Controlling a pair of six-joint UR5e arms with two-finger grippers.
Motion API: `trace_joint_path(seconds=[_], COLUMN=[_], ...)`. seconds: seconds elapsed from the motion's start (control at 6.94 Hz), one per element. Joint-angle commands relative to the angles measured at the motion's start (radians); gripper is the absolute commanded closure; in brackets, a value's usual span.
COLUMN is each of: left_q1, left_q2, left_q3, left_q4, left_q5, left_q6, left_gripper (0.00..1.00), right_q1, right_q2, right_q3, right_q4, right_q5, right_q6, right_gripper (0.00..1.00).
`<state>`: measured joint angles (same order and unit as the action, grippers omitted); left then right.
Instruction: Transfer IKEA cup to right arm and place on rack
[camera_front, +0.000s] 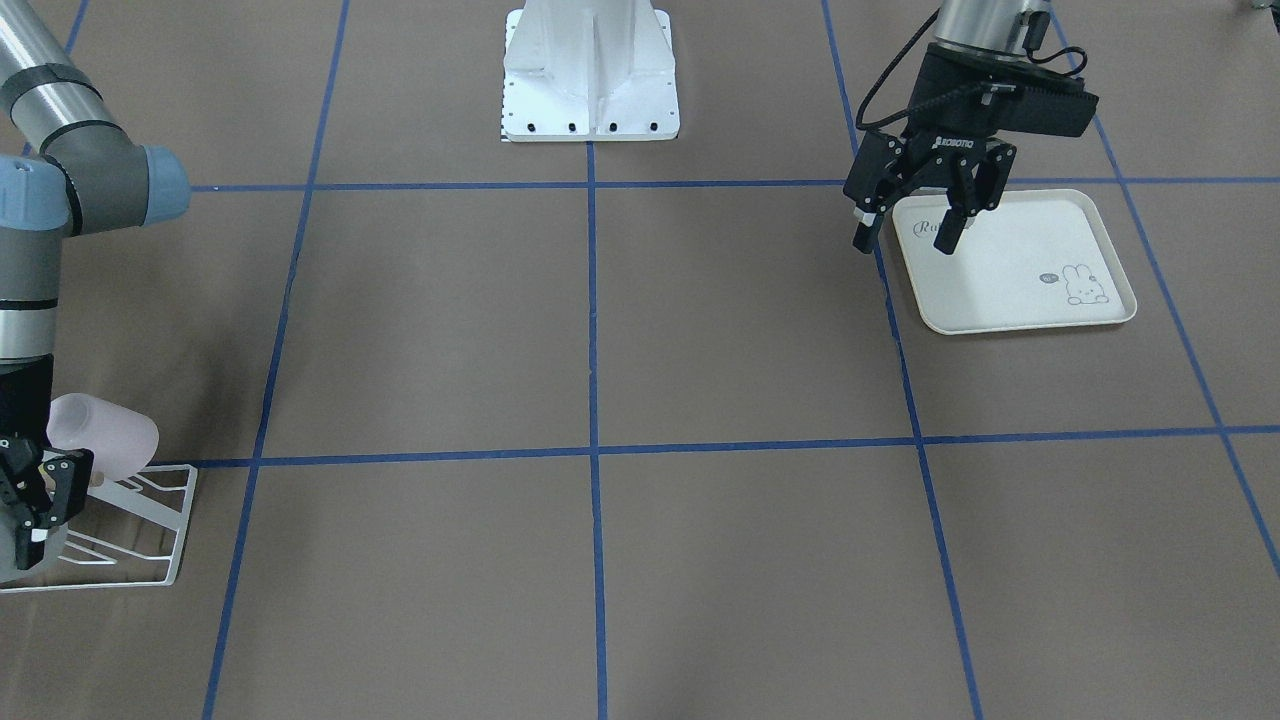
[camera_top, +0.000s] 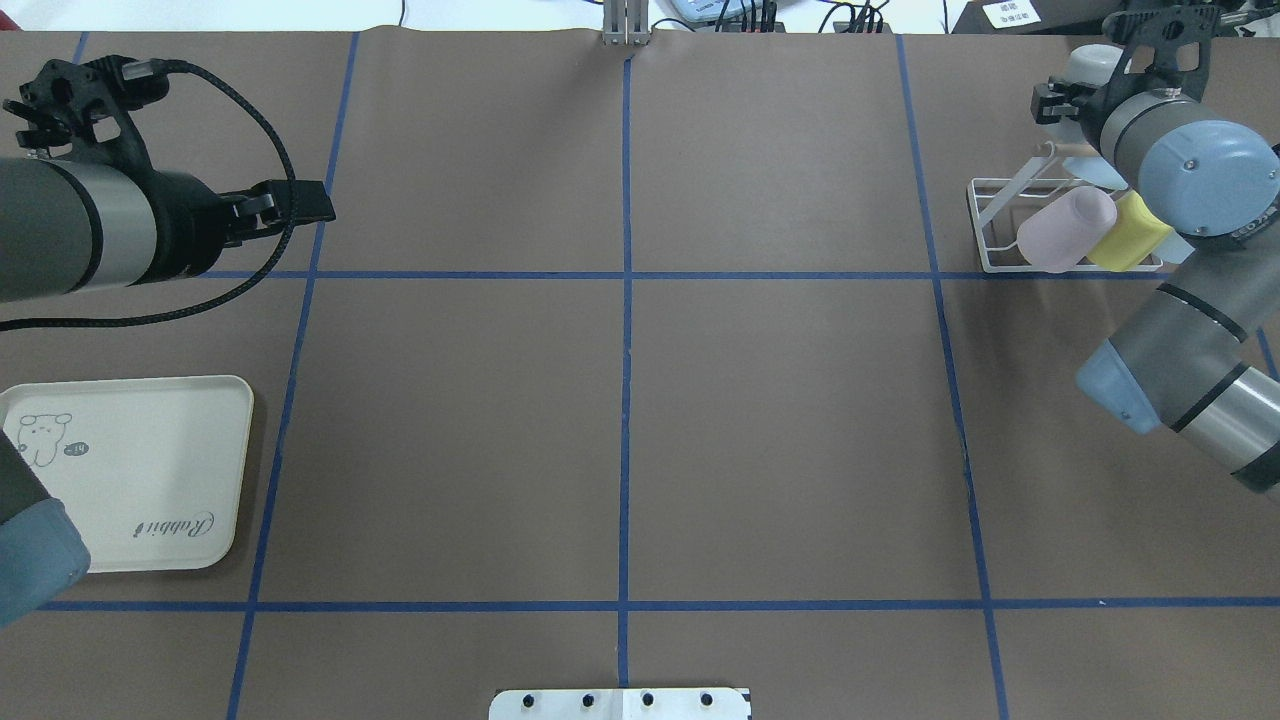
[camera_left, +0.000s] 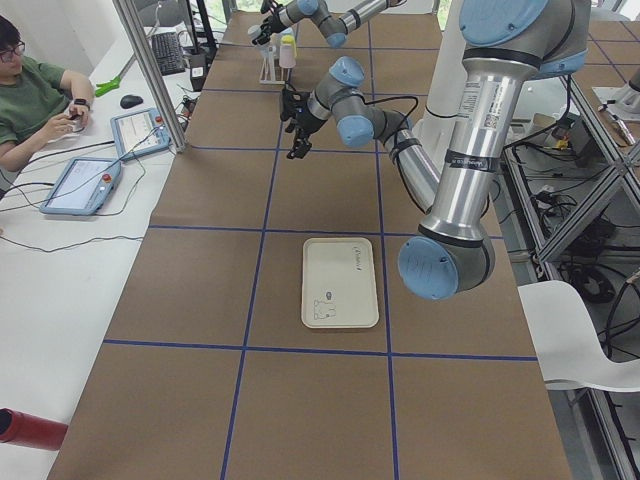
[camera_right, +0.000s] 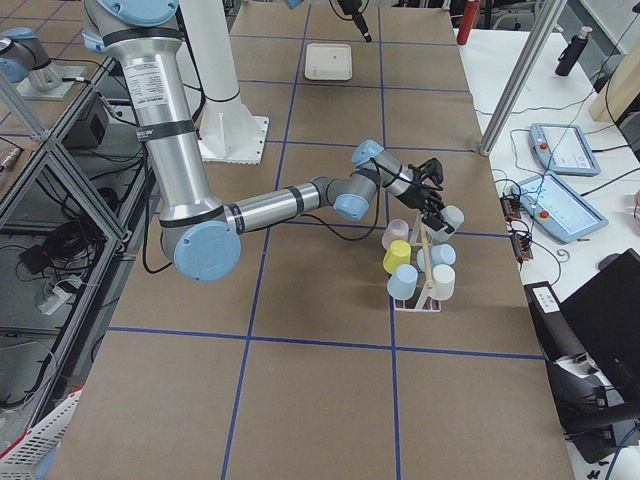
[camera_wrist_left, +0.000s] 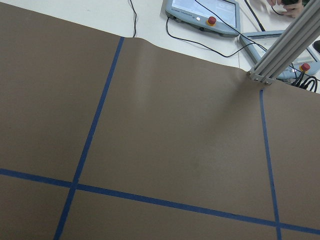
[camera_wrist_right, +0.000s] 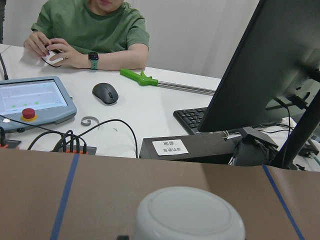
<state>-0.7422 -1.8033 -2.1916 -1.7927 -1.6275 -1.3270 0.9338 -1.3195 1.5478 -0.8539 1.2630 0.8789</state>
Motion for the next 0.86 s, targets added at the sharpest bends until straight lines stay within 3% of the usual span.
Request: trace_joint_path(seconds=[0.0, 0.72], left_q1=[0.001, 0.003], left_q2=[-0.001, -0.001], left_q3=[0.001, 0.001], left_q4=[-0.002, -0.005], left_q5=[0.0, 0.0], left_q6=[-0.001, -0.005], left_gripper=[0.0, 0.0], right_q1=[-0.01, 0.016], right_q2=[0.008, 0.019], right_q3=[-0.009, -0.014], right_q4=[-0.001, -0.004], right_q5=[-0.002, -0.001], right_q6=[-0.005, -0.041], right_gripper=[1.0, 1.0])
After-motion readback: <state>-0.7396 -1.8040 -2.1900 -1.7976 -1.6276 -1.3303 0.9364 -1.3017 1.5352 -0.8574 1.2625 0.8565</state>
